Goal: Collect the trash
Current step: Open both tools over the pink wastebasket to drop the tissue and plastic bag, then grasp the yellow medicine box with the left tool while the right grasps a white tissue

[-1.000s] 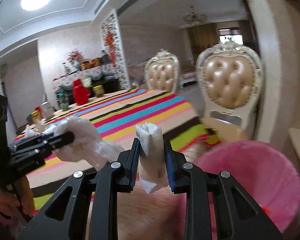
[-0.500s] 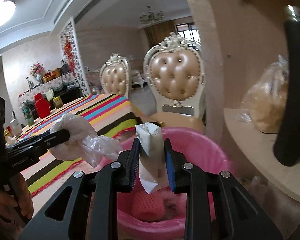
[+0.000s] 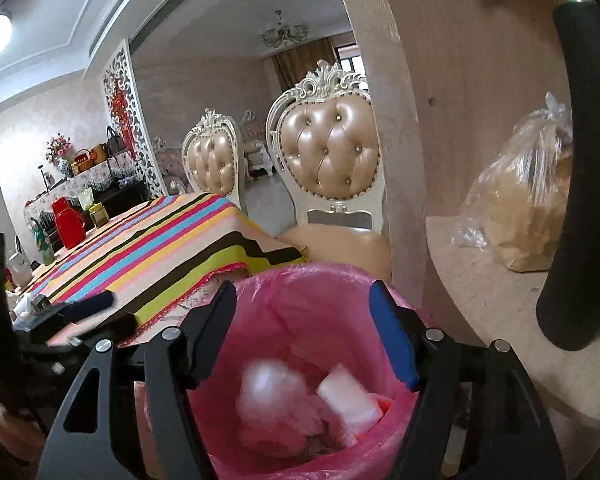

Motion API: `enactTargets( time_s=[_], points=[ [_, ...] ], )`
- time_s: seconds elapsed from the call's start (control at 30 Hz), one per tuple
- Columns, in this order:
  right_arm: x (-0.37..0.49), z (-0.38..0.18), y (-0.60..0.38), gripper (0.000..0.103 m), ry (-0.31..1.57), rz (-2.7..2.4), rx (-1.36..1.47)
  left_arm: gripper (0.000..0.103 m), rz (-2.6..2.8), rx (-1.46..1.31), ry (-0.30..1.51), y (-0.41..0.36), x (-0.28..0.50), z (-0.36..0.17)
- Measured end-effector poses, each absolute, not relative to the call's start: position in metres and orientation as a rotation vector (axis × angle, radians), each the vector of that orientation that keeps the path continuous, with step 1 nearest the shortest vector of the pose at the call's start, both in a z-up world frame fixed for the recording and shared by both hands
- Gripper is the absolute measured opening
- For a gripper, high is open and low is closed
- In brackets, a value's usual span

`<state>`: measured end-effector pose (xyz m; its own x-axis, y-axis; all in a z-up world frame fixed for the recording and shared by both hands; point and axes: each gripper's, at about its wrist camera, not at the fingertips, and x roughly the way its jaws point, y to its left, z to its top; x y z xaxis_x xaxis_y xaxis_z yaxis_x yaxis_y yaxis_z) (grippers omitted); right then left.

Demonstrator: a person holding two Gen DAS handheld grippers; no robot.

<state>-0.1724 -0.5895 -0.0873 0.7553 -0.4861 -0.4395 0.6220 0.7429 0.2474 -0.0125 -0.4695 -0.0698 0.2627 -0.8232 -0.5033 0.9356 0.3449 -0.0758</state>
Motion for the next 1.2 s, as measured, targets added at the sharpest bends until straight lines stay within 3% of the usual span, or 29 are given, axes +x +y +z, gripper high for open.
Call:
enactTargets(
  time_s=[0.07, 0.13, 0.5, 0.73, 0.97, 1.2],
  points=[
    [-0.17, -0.086, -0.585, 0.067, 0.364, -0.608, 0.394, 0.093, -1.142, 0.247, 0.484, -0.449, 0.0, -0.063],
    [-0.164, -0.084, -0.575, 0.067, 0.368, -0.578, 0.392, 0.098, -1.094, 0.239, 0.475, -0.43, 0.011, -0.058],
    [-0.057, -0.067, -0.479, 0.067, 0.439, -0.278, 0.272, 0.098, -0.737, 0.256, 0.444, -0.282, 0.077, -0.046],
    [0.03, -0.062, -0.392, 0.072, 0.496, -0.048, 0.211, 0.098, -0.434, 0.229, 0.461, -0.174, 0.129, -0.048],
    [0.105, -0.06, -0.309, 0.076, 0.543, 0.146, 0.148, 0.098, -0.157, 0.147, 0.546, -0.072, 0.188, -0.054],
    [0.174, -0.067, -0.272, 0.077, 0.617, 0.228, 0.111, 0.098, -0.05, 0.093, 0.664, -0.03, 0.241, -0.067]
  ],
)
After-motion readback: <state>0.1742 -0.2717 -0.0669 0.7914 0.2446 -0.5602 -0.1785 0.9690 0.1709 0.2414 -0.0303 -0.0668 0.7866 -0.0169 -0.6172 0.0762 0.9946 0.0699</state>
